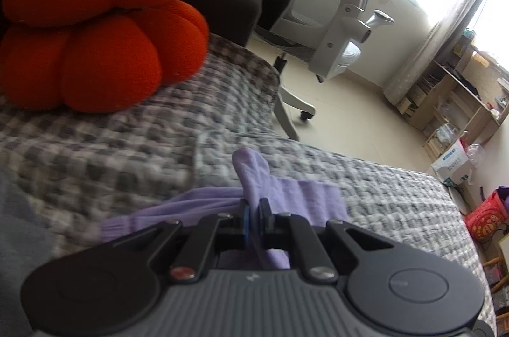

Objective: Fold clothes
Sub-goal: 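Lift the pinched corner with both grippers and fold it over the garment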

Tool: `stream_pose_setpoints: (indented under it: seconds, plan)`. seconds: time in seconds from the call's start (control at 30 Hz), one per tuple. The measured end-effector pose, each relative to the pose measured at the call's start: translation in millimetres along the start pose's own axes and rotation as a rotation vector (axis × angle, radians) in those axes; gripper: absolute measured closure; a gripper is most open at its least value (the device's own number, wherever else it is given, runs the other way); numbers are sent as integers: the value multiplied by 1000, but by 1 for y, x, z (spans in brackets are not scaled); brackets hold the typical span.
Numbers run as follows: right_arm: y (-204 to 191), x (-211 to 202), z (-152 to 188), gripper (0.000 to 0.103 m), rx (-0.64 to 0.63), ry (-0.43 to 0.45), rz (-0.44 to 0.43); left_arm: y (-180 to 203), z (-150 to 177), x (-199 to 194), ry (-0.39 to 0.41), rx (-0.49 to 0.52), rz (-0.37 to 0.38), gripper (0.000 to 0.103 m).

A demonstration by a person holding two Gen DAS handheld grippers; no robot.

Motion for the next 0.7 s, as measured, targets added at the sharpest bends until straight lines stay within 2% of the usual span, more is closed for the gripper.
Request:
stream_pose_setpoints:
  seconds: [0.2, 0.7]
  plan:
    - [-24, 15, 1, 94, -20, -6, -26, -16, 1, -12, 4, 69, -111, 97]
    - [-58, 32, 3, 94, -67, -13, -63, -48, 3, -22, -2, 41, -178, 97]
Point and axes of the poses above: each gripper's, at about its wrist camera, not at the fingertips, and x roughly the way its jaws point, y to its right, z to its underside, the point moved 9 cm from there along x, roughly the way its jaws point, and after that the axes turned 8 degrees about z, right-handed, at the moved point
